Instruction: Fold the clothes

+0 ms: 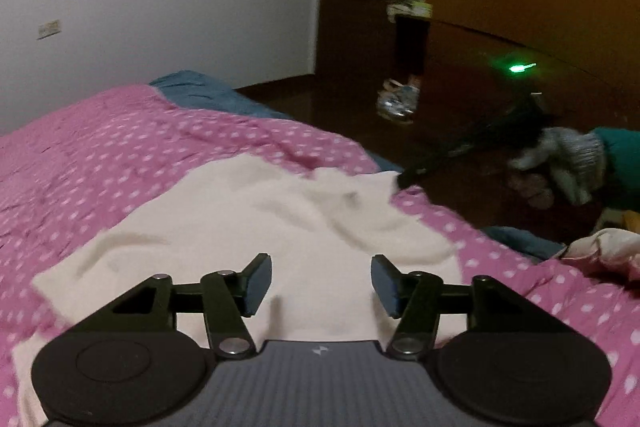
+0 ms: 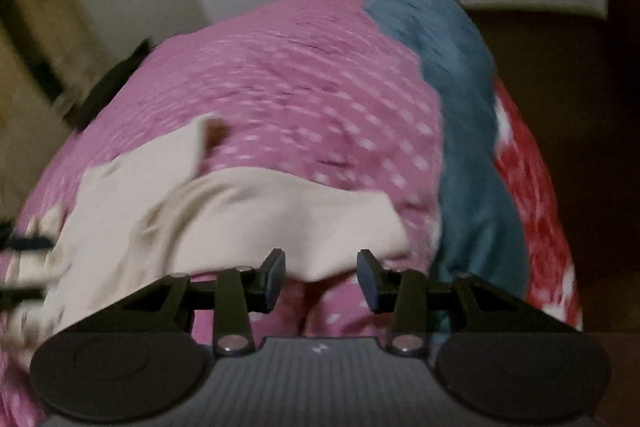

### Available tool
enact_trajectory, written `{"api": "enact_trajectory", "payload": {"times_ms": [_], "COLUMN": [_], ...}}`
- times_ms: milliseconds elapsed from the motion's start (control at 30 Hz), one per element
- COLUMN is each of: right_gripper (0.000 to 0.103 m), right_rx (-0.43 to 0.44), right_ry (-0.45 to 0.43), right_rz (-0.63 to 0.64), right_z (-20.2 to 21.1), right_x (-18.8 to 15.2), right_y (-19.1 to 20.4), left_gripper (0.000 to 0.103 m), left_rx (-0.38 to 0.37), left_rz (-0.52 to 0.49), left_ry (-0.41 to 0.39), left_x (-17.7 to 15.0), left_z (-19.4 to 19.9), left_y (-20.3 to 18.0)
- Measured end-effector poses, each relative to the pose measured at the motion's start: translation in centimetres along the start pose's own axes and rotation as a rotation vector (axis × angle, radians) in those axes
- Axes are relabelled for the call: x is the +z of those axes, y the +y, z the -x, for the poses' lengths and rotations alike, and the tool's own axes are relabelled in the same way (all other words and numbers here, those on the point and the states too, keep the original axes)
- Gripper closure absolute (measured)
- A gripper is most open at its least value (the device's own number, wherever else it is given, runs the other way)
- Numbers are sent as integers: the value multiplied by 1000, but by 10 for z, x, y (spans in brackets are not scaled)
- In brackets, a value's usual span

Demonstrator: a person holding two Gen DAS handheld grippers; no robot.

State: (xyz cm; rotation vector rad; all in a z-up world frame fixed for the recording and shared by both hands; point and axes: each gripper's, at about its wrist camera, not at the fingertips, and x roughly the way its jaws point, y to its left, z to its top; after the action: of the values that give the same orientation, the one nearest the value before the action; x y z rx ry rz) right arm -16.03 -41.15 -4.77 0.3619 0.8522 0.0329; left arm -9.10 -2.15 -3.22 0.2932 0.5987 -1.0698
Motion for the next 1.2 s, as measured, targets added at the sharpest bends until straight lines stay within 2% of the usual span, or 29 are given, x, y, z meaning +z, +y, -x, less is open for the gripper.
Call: {"api": "enact_trajectory", "payload": {"times_ms": [133, 233, 300, 333, 367, 433, 767, 867, 933, 1067, 1133, 1200], "right_gripper": [62, 62, 62, 64, 78, 95, 99, 99, 99, 99, 95, 94], "right_rx": [17, 42, 36, 25, 14, -7, -177, -284, -358, -458, -484, -481], "right_ry": [-8, -17, -39, -41, -43, -48, -262, -328, -344, -280, -201, -176], "right_rz": [-176, -275, -281, -273, -266, -250, 23, 112, 129, 99, 67, 33], "right_z": [-15, -24, -28, -30, -32, -36, 12, 31, 37, 16, -2, -7], "right_x": [-2, -3, -2, 0, 1, 4, 29, 37, 39, 31, 25, 24], "right_y": [-28, -40, -42, -40, -39, -37, 0, 9, 8, -11, -25, -32], "left_gripper": [44, 43, 41, 40, 39, 39, 37, 36, 35, 34, 33, 33], "left_rx": [-63, -81, -82, -81, -77, -68, -61, -66, -71, -78, -81, -74], "left_rz": [-19, -5, 12, 23, 27, 29, 36, 38, 47, 51, 56, 59], "left_ry": [36, 62, 60, 59, 56, 51, 50, 50, 51, 49, 46, 42], "left_x": [-1, -6, -9, -10, -11, -13, -12, -13, -14, -16, -16, -15], "left_z": [-23, -36, -38, -38, -38, -37, -31, -31, -32, -32, -30, -26], "left_y": [-12, -16, -18, -19, -20, -22, -20, -20, -20, -19, -19, -16]}}
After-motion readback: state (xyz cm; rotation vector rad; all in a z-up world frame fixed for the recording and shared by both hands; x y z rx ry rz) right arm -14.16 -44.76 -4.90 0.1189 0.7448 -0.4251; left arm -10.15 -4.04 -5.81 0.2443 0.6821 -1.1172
